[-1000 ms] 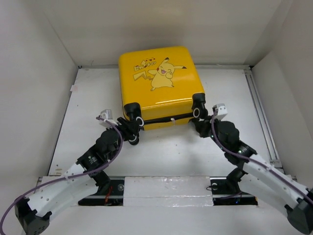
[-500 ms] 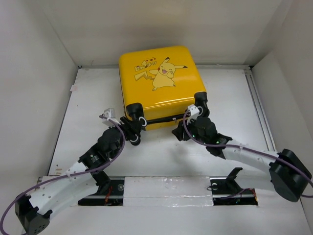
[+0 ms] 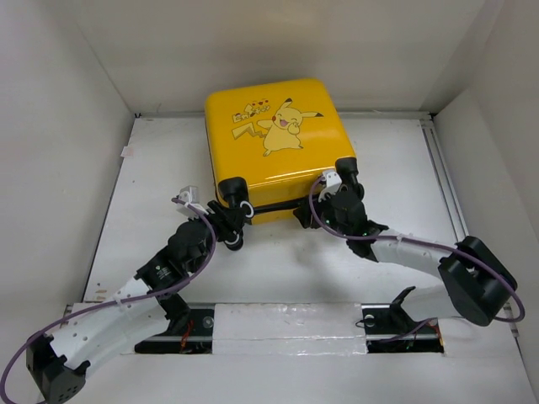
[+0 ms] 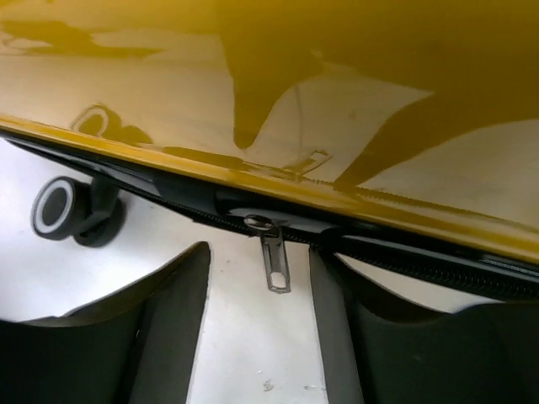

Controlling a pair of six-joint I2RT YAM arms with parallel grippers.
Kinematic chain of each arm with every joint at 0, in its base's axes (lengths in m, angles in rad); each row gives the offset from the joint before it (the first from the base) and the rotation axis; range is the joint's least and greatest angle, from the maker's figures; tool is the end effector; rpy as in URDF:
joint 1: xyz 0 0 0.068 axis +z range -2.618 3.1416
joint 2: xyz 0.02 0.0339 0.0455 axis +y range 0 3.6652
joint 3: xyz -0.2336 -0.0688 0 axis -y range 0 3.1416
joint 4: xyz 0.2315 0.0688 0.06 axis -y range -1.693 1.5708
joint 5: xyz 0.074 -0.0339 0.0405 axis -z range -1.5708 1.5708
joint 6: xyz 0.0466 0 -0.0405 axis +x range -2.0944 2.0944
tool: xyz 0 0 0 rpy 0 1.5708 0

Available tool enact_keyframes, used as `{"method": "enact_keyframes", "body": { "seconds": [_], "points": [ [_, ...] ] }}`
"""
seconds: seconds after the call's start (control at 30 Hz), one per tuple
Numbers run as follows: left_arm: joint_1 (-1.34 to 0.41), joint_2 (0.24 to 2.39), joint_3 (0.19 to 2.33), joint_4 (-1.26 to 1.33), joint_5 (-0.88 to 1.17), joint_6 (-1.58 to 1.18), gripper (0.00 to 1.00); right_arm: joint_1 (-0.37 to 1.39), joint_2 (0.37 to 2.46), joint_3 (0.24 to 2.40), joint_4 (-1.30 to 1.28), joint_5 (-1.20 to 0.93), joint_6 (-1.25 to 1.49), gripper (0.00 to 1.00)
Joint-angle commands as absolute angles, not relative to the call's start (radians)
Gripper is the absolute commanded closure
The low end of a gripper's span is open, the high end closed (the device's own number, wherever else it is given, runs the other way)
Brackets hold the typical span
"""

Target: Pack the luggage

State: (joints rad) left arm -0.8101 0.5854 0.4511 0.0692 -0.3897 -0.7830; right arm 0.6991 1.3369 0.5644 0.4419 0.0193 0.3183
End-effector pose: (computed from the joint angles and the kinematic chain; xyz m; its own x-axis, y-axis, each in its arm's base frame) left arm 0.1366 -0.1179 0.2634 -0.3201 -0.6102 -0.7247 0.2580 0.6799 -0.6864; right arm 0.2207 0.1844 0.1830 -0.4330 0.0448 -0.9003 -0.5201 0.8034 0.2901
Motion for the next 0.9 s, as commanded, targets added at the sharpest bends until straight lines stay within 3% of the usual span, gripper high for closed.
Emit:
{"method": "enact_keyframes", "body": {
  "seconds": [0.0,0.2,0.33,0.4,0.5,0.6,0.87],
  "points": [
    [-0.828,0.557,0.489,0.221,-0.285,-0.749,1.0,0.689,1.374,0.641,0.549,0.02,0.324,0.51],
    [-0.828,0.557,0.489,0.209,-0.296,-0.749,1.0,0.689,1.387,0.64,0.584,0.073,0.337,1.0],
    [-0.828,0.545,0.489,0.177,-0.333,-0.749,1.0,0.712,1.352,0.621,0.548,0.174,0.337,1.0],
    [-0.828,0.535,0.499,0.141,-0.365,-0.739,1.0,0.712,1.298,0.621,0.401,0.234,0.327,1.0],
    [-0.828,0.506,0.509,0.081,-0.435,-0.739,1.0,0.623,1.171,0.575,0.199,0.342,0.308,1.0],
    [-0.828,0.454,0.523,0.035,-0.502,-0.749,1.0,0.46,1.086,0.489,0.199,0.258,0.308,1.0],
    [-0.828,0.518,0.514,0.136,-0.407,-0.739,1.0,0.649,1.193,0.62,0.198,0.339,0.321,1.0]
  ]
}}
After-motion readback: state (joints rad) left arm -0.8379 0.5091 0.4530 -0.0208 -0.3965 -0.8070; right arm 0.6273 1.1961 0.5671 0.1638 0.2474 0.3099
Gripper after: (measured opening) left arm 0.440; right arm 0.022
